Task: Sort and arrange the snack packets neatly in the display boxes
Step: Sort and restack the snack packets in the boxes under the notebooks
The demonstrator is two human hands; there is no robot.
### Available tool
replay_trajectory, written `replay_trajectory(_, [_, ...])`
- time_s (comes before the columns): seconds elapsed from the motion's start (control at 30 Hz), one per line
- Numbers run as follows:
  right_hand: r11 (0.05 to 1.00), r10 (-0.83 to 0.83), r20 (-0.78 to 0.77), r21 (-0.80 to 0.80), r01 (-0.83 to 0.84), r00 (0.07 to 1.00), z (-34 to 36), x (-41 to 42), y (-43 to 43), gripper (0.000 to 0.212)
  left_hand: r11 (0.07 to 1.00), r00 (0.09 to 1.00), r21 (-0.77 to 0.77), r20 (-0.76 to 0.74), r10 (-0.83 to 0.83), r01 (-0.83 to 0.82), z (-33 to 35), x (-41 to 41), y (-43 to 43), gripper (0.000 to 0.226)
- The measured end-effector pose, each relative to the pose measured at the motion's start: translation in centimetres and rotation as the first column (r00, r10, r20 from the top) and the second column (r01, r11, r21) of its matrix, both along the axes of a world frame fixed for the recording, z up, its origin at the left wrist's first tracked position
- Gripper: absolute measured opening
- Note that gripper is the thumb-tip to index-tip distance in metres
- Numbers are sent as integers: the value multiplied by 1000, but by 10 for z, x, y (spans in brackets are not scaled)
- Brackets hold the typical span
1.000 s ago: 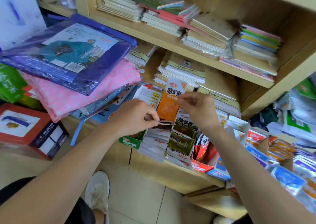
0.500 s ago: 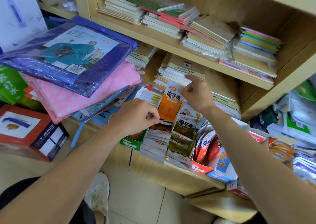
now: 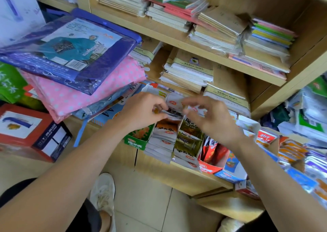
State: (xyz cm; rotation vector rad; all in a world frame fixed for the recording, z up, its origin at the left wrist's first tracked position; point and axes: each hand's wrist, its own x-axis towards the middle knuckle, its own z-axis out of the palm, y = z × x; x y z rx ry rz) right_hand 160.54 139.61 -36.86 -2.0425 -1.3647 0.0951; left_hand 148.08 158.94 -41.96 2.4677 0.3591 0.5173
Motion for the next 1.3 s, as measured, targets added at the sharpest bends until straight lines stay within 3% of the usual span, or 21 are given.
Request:
replay_trajectory(0.1, [966,214,49,-156,-204,976,-13,-39,-26,64,997,997,3,-11,-74,74,1,-15,3,17])
replay_trajectory(0.2, [910,292,205,-360,-206,934,-35,-58,-43,91,981,981,-73,-55,-185,181,0,-33,5,20])
replay_trajectory(0.27, [922,267,269,-350,-165,925,-47,-59,-45,80,946,932,-142,-182,-314,291,2,-46,4,40])
replay_trajectory(0.33, [957,217,314,-254,-138,924,-56,-53,-43,58,923,861,-71,-341,-378,377,-1,-56,1,67])
replay_trajectory(0.37, [973,184,329,-197,-123,926,-59,-48,-41,46,917,851,-18,-366,-376,397,-4,-58,-2,68])
replay_trajectory(0.5, [998,55,339,-60,-36,939,-60,-26,-38,14,959,954,-78,-107,-281,273,-14,-49,-7,16])
replay_trajectory(0.7, [993,-103,269,-34,116,958,-49,-11,-27,48,988,997,-152,75,-17,28,-10,-20,-13,4])
replay_trajectory(0.87, [998,-53,192,-31,61,980,-46,-12,-24,44,987,995,-156,96,-21,36,-9,-19,-14,10])
replay_trajectory(1.07, [994,-92,315,-26,106,945,-64,-8,-13,32,964,985,-221,122,-121,146,-8,-38,-11,18])
replay_trajectory(1.3, [992,-129,281,22,128,951,-65,2,-7,7,980,977,47,75,-198,195,-8,-58,-11,20])
